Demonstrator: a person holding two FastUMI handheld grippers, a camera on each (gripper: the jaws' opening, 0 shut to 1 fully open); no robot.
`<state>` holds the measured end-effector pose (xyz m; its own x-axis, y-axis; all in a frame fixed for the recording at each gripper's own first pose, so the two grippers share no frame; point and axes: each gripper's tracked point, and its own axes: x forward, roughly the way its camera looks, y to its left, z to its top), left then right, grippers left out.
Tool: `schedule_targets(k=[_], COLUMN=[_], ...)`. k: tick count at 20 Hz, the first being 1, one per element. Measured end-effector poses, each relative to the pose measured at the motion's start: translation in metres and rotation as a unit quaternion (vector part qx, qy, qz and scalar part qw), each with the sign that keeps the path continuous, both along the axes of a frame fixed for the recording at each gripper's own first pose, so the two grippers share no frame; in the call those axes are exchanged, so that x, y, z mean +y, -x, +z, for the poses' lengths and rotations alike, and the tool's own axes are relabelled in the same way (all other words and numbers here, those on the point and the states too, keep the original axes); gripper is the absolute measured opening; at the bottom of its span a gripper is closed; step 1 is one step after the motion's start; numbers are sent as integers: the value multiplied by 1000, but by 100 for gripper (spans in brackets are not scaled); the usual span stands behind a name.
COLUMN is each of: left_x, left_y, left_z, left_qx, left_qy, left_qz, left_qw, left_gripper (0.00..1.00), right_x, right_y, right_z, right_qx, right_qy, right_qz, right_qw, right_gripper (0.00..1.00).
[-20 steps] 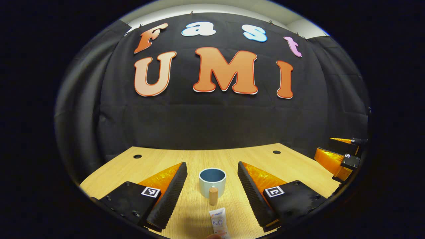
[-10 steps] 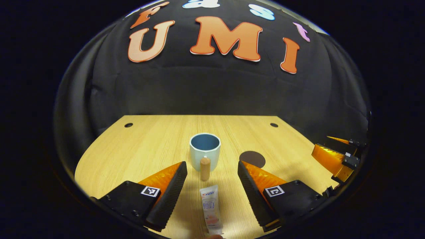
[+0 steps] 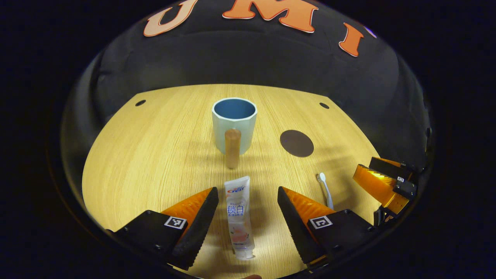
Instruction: Put the toothbrush and toothpaste on the desktop into the cup, then pick up the cup and place it on the coaster on the desktop.
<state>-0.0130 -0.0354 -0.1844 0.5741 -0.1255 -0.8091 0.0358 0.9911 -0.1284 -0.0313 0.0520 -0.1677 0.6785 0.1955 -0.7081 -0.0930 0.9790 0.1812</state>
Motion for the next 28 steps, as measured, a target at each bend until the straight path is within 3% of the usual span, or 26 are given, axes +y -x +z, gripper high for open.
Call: schedule_targets(k=[4, 13, 14, 19, 20, 21, 24, 25, 28], left_x=[-4, -3, -5, -40, -46, -58, -84, -72, -81], left_y=[-1, 9, 11, 12, 12, 5, -14, 2, -14], left_z=[6, -1, -2, -16, -16, -18, -21, -20, -18], left_qx=[48, 115, 122, 150, 149, 150, 146, 142, 128], left_qy=[4, 5, 8, 9, 16, 28, 65, 73, 75], left_qz=[-12, -4, -1, -5, -2, -8, -23, -26, -23], left_qw=[999, 993, 993, 989, 989, 988, 987, 987, 989], left_gripper=[99, 96, 93, 49, 49, 42, 39, 30, 30], right_x=[22, 28, 29, 43, 46, 47, 48, 47, 46], right_y=[14, 28, 31, 44, 45, 45, 52, 54, 52], right_z=[-16, -37, -39, -50, -51, -53, -63, -63, -64], right_qx=[63, 119, 125, 162, 166, 169, 190, 195, 198], right_qy=[-41, -33, -33, -40, -39, -37, -27, -23, -21], right_qz=[13, 11, 12, 29, 31, 32, 33, 33, 24], right_qw=[997, 992, 992, 986, 985, 984, 981, 980, 980], right_gripper=[92, 87, 87, 83, 82, 82, 79, 79, 75])
